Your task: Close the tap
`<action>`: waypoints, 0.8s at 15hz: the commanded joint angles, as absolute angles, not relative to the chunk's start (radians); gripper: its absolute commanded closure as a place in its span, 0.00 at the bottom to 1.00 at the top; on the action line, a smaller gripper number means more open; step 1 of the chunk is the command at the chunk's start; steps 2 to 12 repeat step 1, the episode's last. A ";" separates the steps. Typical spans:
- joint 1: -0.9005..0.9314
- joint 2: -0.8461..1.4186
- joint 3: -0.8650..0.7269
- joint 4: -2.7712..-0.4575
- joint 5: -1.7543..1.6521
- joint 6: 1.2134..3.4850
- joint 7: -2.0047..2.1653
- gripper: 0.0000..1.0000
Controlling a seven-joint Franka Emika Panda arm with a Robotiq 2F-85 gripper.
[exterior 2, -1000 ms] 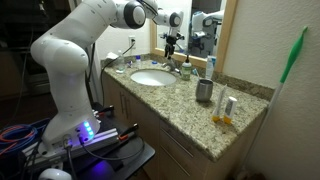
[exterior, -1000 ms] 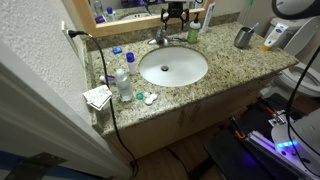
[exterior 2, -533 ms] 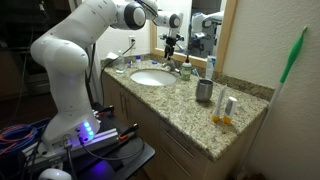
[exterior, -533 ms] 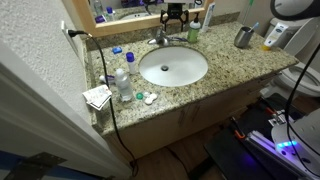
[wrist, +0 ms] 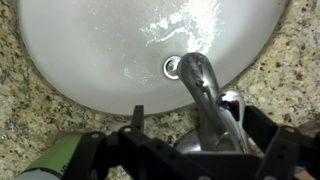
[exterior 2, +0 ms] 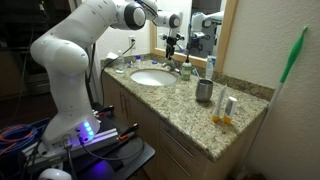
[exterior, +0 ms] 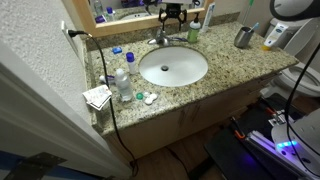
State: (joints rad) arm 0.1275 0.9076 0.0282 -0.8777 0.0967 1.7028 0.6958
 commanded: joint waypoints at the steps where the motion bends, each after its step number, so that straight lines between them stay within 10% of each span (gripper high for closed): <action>1: 0.129 0.903 0.029 -0.878 0.097 1.715 0.694 0.00; 12: 0.129 0.903 0.029 -0.878 0.097 1.715 0.694 0.00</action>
